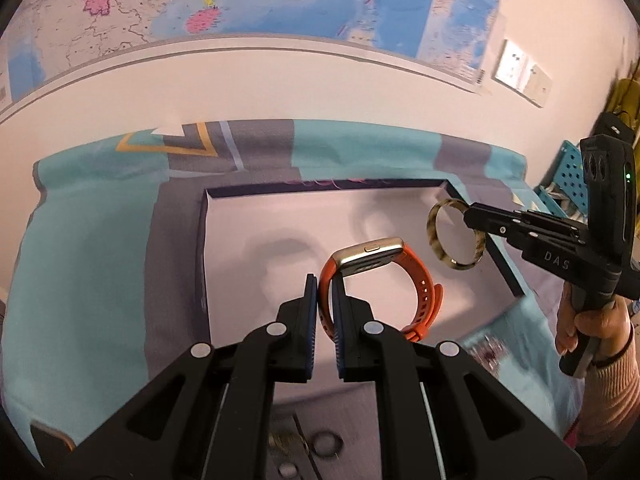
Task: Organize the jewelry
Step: 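Carry the orange watch and tortoiseshell bangle over the white box with both tools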
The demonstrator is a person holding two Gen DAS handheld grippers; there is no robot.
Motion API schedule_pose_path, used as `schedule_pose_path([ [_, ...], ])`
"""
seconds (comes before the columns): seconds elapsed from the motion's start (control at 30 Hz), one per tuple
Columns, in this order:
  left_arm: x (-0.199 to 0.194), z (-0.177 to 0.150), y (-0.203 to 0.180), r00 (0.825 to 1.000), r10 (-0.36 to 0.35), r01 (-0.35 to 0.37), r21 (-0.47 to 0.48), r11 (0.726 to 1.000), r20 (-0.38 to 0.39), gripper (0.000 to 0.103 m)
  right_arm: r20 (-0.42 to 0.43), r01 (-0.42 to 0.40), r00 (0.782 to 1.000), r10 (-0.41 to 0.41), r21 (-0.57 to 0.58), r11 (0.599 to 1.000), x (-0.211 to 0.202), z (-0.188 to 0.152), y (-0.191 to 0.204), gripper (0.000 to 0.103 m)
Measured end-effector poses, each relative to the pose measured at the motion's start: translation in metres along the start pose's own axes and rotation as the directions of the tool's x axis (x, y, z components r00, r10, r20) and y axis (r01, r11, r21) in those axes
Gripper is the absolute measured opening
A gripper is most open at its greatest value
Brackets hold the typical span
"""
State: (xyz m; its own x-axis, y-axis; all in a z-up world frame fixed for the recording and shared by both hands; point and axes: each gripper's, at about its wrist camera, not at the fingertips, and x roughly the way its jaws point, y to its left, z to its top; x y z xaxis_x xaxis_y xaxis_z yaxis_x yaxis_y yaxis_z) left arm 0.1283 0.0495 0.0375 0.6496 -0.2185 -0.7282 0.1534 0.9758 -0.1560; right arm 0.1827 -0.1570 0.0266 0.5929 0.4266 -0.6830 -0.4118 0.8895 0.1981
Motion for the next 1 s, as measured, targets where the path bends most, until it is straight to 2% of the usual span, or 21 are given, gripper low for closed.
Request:
schedule_pose_path([
  [0.5, 0.074, 0.035, 0.007, 0.995, 0.046, -0.046, 0.003, 0.999, -0.089, 0.008, -0.112, 0.072, 0.992, -0.060, 0.108, 0.991, 0.068, 0.020, -0.020, 0.006],
  [0.73, 0.098, 0.044, 0.007, 0.989, 0.064, -0.063, 0.012, 0.998, -0.133, 0.008, -0.151, 0.110, 0.985, -0.087, 0.148, 0.983, 0.077, 0.022, -0.024, 0.006],
  [1.0, 0.110, 0.048, 0.006, 0.983, 0.085, -0.084, 0.017, 0.996, -0.161, 0.008, -0.170, 0.112, 0.982, -0.077, 0.208, 0.972, 0.081, 0.022, -0.032, 0.007],
])
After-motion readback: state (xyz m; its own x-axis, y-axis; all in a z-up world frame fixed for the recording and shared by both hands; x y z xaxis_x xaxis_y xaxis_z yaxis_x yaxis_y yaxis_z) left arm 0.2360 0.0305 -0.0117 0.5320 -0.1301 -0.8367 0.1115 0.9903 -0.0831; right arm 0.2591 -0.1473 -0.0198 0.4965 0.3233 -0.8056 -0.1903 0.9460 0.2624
